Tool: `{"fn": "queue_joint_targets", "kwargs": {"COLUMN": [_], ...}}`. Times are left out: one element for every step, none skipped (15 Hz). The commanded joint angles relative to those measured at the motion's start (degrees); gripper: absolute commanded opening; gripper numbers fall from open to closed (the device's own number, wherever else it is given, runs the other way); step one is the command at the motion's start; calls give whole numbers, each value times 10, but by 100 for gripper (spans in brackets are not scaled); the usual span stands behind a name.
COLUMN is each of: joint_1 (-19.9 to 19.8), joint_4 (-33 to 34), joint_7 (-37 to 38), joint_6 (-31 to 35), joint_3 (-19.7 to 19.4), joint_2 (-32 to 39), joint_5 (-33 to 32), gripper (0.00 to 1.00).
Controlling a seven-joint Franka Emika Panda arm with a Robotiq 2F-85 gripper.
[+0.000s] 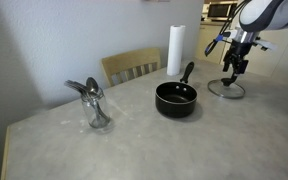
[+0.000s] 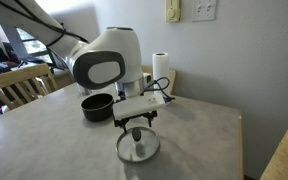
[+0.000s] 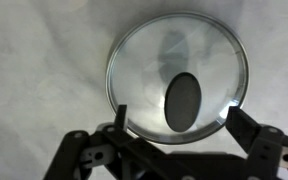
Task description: Take the lid off the pot and put in on the table
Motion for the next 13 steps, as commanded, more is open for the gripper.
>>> {"fn": "queue_joint_targets", "kwargs": {"joint_1": [16, 18, 20, 21, 23, 25, 26, 27, 24, 25, 26, 26, 26], "joint_4": [-24, -22, -20, -21, -21, -21, -20, -20, -4, -5, -5, -5, -6], "joint_7": [40, 50, 57, 61, 66, 68, 70, 69, 61, 62, 62, 62, 62], "joint_6": [-53, -70, -85, -95, -104, -112, -119, -123, -110, -114, -115, -115, -115], "joint_3": [-18, -19, -20, -20, -21, -21, -22, -21, -18, -19, -19, -19, -19], "joint_2": [-61, -71, -80, -89, -97, -103, -109, -111, -93, -96, -97, -97, -97], "joint_5": [-31, -36, -40, -43, -45, -45, -46, -44, -35, -35, -35, -35, -35], "gripper": [100, 100, 100, 100, 100, 100, 100, 100, 100, 100, 100, 100, 100]}}
